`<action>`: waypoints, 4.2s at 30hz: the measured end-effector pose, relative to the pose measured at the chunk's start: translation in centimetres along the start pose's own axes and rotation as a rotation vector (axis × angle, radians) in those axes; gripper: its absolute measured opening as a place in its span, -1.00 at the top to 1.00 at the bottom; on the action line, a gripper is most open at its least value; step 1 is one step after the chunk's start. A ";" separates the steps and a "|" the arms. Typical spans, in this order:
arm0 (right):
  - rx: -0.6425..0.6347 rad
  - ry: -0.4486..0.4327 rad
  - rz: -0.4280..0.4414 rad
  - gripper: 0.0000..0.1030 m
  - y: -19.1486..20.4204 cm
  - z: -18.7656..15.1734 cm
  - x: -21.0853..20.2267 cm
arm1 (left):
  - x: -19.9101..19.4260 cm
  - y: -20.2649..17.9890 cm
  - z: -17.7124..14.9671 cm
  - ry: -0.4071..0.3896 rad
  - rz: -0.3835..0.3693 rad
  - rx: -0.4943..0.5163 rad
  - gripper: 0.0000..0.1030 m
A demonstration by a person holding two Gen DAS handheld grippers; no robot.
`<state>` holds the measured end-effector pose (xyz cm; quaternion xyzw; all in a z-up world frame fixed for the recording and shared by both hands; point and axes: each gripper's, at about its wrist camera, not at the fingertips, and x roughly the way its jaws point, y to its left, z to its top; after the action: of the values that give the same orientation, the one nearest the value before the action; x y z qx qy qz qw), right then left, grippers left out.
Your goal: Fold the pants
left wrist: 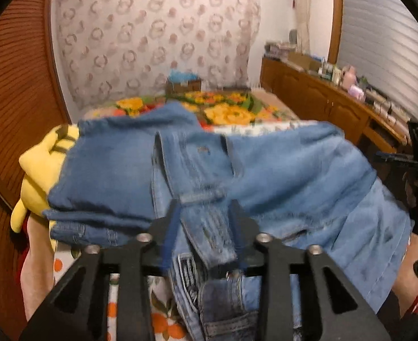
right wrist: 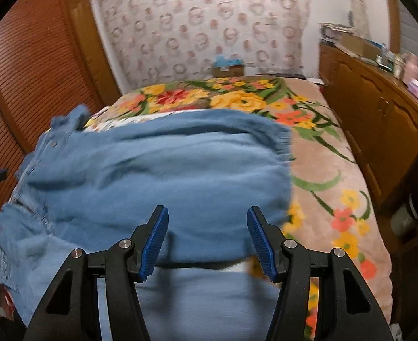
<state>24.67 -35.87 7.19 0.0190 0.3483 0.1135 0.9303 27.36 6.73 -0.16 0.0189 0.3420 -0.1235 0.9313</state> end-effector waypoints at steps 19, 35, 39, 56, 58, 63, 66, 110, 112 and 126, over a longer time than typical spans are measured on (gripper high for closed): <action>0.168 0.060 0.049 -0.13 -8.6 7.5 11.7 | 9.9 -5.0 8.8 -0.001 0.005 0.083 0.01; 0.186 0.063 0.139 0.61 -11.2 8.5 14.7 | 14.5 -6.5 9.1 0.036 0.015 0.104 0.00; 0.200 -0.036 0.107 0.63 -10.9 9.9 12.7 | 14.9 -6.4 9.0 0.040 0.028 0.103 0.00; 0.147 0.033 0.030 0.10 -10.0 7.8 9.3 | 14.8 -6.0 7.9 0.048 0.037 0.098 0.00; 0.180 0.043 0.046 0.09 -10.5 5.7 7.7 | 14.2 -6.4 7.9 0.041 0.030 0.103 0.00; 0.267 0.074 0.104 0.09 -10.4 1.8 4.9 | 12.7 -7.5 7.8 0.027 0.004 0.108 0.00; 0.328 0.073 0.153 0.09 -9.7 0.6 4.1 | 11.8 -8.6 7.7 0.012 -0.010 0.117 0.00; 0.630 -0.115 0.190 0.93 -11.0 2.0 -0.3 | 8.6 -11.1 5.4 0.012 -0.062 0.133 0.00; 0.570 -0.139 0.074 0.93 -10.6 2.8 -1.8 | 8.5 -11.1 5.3 0.012 -0.060 0.134 0.00; 0.503 -0.034 -0.072 0.50 -10.0 1.3 0.2 | 9.4 -9.3 3.2 0.070 -0.028 0.128 0.00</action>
<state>27.62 -45.55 6.87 0.2393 0.3502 -0.0104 0.9055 34.08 -4.69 -3.29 0.0778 0.3659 -0.1576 0.9139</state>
